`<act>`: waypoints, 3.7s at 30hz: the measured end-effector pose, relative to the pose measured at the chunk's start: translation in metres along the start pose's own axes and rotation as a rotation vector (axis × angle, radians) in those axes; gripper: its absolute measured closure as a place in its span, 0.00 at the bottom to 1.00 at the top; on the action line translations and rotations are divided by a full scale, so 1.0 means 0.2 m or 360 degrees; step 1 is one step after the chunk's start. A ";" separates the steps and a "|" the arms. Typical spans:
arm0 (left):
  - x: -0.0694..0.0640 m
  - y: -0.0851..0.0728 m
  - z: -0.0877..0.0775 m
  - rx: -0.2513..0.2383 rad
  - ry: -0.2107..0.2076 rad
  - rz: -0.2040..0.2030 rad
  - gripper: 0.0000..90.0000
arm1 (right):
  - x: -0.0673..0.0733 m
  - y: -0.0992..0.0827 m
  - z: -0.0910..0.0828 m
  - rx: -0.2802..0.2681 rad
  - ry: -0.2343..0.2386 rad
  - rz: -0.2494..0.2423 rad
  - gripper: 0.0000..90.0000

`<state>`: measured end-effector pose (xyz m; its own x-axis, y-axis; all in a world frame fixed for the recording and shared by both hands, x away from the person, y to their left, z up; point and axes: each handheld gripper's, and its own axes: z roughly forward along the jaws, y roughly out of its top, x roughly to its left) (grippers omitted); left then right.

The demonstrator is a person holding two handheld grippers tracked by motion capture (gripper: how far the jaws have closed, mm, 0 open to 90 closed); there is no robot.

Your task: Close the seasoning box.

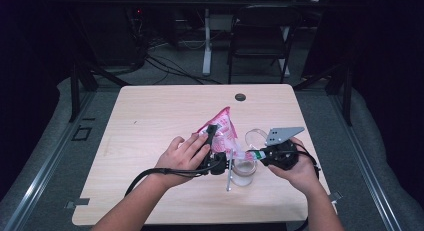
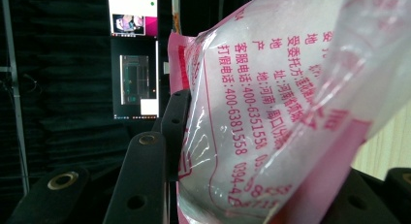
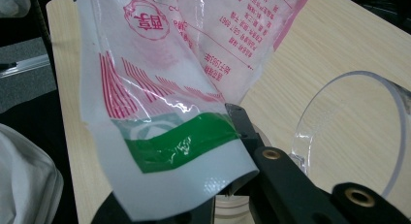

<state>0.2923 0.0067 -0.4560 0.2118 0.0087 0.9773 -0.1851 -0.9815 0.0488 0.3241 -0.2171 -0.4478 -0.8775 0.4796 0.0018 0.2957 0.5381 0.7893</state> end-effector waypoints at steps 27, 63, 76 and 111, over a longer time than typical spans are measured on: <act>0.00 0.01 -0.01 0.0001 0.0013 0.0008 0.71 | 0.00 0.00 0.00 0.0005 0.0004 0.0003 1.00; 0.01 0.01 -0.02 -0.0022 0.0035 0.0005 0.71 | 0.00 0.00 0.00 0.0009 0.0002 0.0003 1.00; 0.01 0.02 -0.02 -0.0008 0.0030 0.0020 0.71 | 0.00 0.00 0.00 0.0016 0.0003 0.0000 1.00; 0.00 0.02 -0.02 -0.0025 0.0032 0.0009 0.71 | 0.00 -0.01 0.01 0.0022 -0.0005 0.0005 1.00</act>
<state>0.2882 0.0036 -0.4541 0.1915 0.0074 0.9815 -0.2015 -0.9784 0.0467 0.3253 -0.2167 -0.4504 -0.8754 0.4834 0.0021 0.3036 0.5464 0.7805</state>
